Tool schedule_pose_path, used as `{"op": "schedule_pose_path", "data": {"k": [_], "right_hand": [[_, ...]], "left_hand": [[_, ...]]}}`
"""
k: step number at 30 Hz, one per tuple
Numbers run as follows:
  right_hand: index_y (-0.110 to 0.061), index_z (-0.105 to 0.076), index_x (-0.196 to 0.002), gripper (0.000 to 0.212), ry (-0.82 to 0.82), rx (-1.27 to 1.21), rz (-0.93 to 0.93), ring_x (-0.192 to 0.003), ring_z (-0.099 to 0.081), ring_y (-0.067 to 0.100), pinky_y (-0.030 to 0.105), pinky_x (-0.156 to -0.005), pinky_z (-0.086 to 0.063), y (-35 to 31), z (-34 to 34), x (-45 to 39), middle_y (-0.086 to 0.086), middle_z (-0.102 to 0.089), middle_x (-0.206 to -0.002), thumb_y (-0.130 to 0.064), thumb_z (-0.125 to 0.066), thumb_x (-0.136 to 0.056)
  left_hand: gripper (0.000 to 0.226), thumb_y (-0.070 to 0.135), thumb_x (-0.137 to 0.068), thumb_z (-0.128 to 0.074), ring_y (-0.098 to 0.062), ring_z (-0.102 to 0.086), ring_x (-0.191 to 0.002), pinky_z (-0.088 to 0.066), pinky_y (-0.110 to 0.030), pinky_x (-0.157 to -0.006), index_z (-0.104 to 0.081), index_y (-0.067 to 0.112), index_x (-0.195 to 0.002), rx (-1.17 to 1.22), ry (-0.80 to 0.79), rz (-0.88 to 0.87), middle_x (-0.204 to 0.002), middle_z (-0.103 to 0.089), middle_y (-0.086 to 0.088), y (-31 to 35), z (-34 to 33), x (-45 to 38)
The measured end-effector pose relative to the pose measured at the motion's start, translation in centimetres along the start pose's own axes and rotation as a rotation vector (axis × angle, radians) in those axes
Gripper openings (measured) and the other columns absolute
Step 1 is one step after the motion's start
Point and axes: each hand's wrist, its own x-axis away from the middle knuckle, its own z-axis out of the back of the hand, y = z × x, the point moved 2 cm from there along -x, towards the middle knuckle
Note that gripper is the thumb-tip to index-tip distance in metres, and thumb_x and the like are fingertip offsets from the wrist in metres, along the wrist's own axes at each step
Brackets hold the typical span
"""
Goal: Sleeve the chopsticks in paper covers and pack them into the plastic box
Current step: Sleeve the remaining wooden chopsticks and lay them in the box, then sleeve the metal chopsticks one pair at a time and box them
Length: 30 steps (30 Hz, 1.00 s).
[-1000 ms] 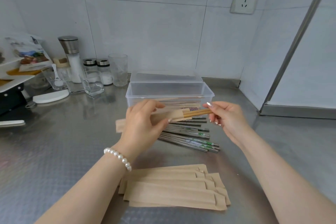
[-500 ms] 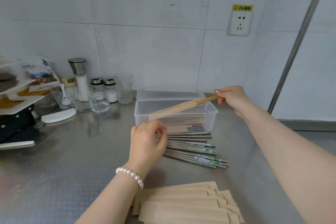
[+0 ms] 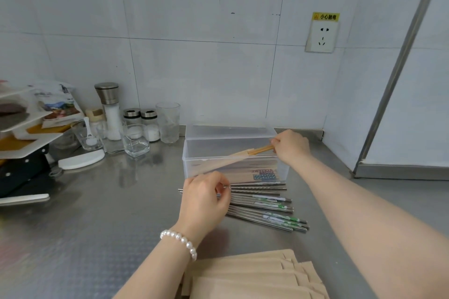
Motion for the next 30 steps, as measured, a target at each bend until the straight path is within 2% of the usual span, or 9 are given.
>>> {"op": "schedule_pose_path", "data": {"k": [3,6,8,12,15,18,22,25,30], "right_hand": [[-0.015,-0.066,-0.091,0.037,0.02,0.164,0.11,-0.094,-0.055,0.03,0.034,-0.073,-0.03,-0.2,0.3,0.5,0.009,-0.066,-0.092,-0.033,-0.035,-0.098],[-0.014,-0.061,-0.078,0.038,-0.008,0.184,0.16,-0.092,-0.055,0.032,0.034,-0.072,-0.031,0.0,1.0,0.6,0.011,-0.065,-0.09,-0.032,-0.035,-0.098],[-0.013,-0.061,-0.072,0.038,-0.014,0.099,0.171,-0.088,-0.054,0.033,0.034,-0.073,-0.037,0.5,1.8,0.8,0.013,-0.064,-0.085,-0.028,-0.037,-0.098],[-0.009,-0.071,-0.098,0.029,0.094,-0.185,0.205,-0.099,-0.057,0.032,0.037,-0.083,-0.048,1.5,3.4,2.3,0.011,-0.071,-0.096,-0.019,-0.044,-0.095],[-0.013,-0.07,-0.104,0.023,0.097,-0.324,0.225,-0.095,-0.059,0.018,0.026,-0.082,-0.044,1.5,4.0,4.6,0.0,-0.07,-0.096,-0.017,-0.05,-0.093],[-0.015,-0.071,-0.099,0.018,-0.043,-0.395,0.258,-0.08,-0.059,0.008,0.02,-0.077,-0.039,1.3,3.8,6.9,-0.007,-0.066,-0.083,-0.014,-0.057,-0.09],[-0.014,-0.072,-0.085,0.01,-0.304,-0.483,0.284,-0.053,-0.057,-0.003,0.025,-0.066,-0.049,1.0,2.1,9.3,-0.008,-0.064,-0.061,-0.01,-0.062,-0.086],[-0.018,-0.069,-0.077,0.01,-0.412,-0.541,0.29,-0.05,-0.054,0.002,0.025,-0.06,-0.047,1.1,1.0,10.8,-0.005,-0.062,-0.058,-0.011,-0.065,-0.084],[-0.021,-0.066,-0.067,0.017,-0.676,-0.379,0.367,-0.055,-0.053,0.009,0.026,-0.06,-0.044,1.8,1.4,12.2,-0.004,-0.062,-0.058,-0.011,-0.069,-0.081]], "left_hand": [[0.008,0.023,-0.068,-0.054,-0.014,-0.058,-0.06,-0.05,-0.04,-0.071,-0.061,0.024,-0.07,0.0,-0.021,0.001,-0.059,-0.057,0.012,0.1,0.0,0.1],[0.009,0.025,-0.068,-0.054,-0.014,-0.058,-0.06,-0.05,-0.039,-0.071,-0.062,0.024,-0.072,0.0,-0.046,0.003,-0.058,-0.053,0.015,0.1,0.0,0.0],[0.012,0.028,-0.067,-0.056,-0.012,-0.057,-0.06,-0.049,-0.038,-0.072,-0.063,0.023,-0.076,0.004,-0.067,0.001,-0.056,-0.051,0.017,0.1,0.0,0.0],[0.019,0.04,-0.067,-0.061,-0.005,-0.053,-0.063,-0.047,-0.035,-0.075,-0.064,0.025,-0.079,0.045,-0.2,-0.017,-0.057,-0.052,0.019,0.3,-0.4,0.2],[0.028,0.052,-0.063,-0.069,-0.002,-0.054,-0.065,-0.046,-0.026,-0.071,-0.065,0.027,-0.076,0.083,-0.372,-0.051,-0.064,-0.056,0.017,1.3,-0.7,0.5],[0.039,0.052,-0.052,-0.081,-0.003,-0.055,-0.071,-0.046,-0.019,-0.068,-0.065,0.028,-0.079,0.145,-0.601,-0.013,-0.074,-0.06,0.014,2.5,-0.9,1.0],[0.046,0.044,-0.044,-0.087,-0.007,-0.054,-0.074,-0.046,-0.022,-0.067,-0.062,0.03,-0.08,0.132,-0.795,-0.051,-0.079,-0.059,0.012,3.9,-1.4,1.8],[0.047,0.04,-0.044,-0.089,-0.005,-0.053,-0.073,-0.045,-0.017,-0.066,-0.063,0.027,-0.081,0.099,-0.866,-0.084,-0.083,-0.059,0.01,4.3,-1.6,2.1],[0.042,0.032,-0.048,-0.088,-0.002,-0.05,-0.062,-0.04,-0.012,-0.058,-0.064,0.023,-0.081,0.113,-0.917,-0.028,-0.07,-0.057,0.013,4.0,-2.0,2.2]]}}
